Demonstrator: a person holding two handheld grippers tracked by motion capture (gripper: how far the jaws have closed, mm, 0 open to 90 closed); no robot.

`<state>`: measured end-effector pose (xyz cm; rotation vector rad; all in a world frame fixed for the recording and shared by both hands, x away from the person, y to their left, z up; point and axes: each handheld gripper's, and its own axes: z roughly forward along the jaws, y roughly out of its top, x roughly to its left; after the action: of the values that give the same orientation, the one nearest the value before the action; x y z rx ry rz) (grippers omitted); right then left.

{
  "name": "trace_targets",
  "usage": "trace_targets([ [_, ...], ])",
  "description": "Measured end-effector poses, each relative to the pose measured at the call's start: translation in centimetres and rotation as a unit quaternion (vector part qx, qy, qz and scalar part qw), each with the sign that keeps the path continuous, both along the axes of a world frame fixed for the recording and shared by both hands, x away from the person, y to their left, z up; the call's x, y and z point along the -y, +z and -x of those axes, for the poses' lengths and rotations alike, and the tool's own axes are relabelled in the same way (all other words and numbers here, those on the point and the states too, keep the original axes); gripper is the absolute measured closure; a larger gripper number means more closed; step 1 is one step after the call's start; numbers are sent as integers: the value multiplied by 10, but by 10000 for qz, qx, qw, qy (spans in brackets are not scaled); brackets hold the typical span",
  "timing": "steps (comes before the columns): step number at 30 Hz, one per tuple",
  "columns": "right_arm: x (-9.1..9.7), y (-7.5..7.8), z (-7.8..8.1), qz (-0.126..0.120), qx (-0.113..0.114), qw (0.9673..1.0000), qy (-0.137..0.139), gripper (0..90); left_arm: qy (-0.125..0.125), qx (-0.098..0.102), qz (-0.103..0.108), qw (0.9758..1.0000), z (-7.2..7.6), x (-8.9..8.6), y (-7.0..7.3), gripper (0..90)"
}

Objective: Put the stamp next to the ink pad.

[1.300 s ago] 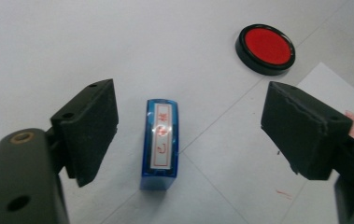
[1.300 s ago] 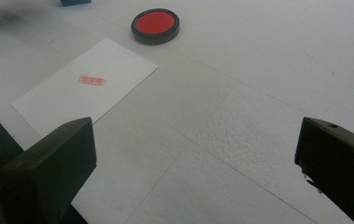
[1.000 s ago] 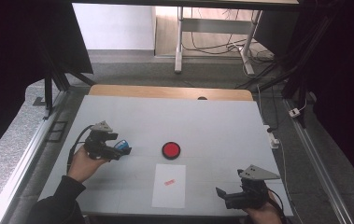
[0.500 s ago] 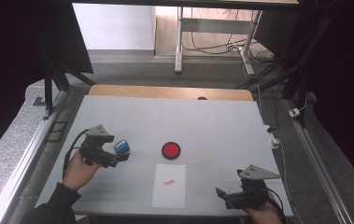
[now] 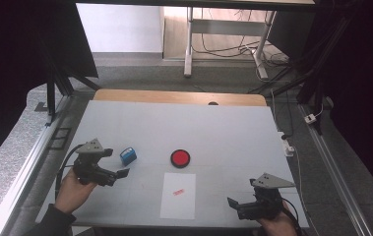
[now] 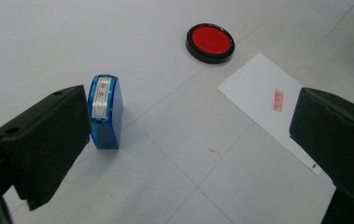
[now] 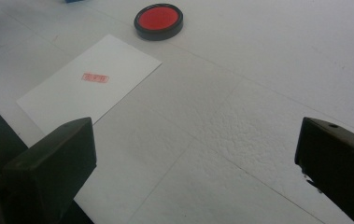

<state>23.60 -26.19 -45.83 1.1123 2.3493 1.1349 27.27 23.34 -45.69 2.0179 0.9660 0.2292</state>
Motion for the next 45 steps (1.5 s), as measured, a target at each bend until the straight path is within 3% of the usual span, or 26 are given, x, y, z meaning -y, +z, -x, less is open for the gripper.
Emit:
trace_targets([
  [20, 1, 0, 0, -16, -1, 10000, -16, 0, 288, 42, -9, 9996, 45, -21, -1, 0],
  [25, 1, 0, 0, -7, -1, 10000, -18, 0, 377, -27, 60, 9993, 57, -29, -4, 0],
  [37, 0, 0, 1, 19, 0, 10000, -8, 0, 589, -285, 10, 9979, 78, -46, -16, 0],
  [45, -1, 0, 1, 38, -1, 10000, 2, 0, 776, -384, -244, 9959, 85, -49, -20, 0],
])
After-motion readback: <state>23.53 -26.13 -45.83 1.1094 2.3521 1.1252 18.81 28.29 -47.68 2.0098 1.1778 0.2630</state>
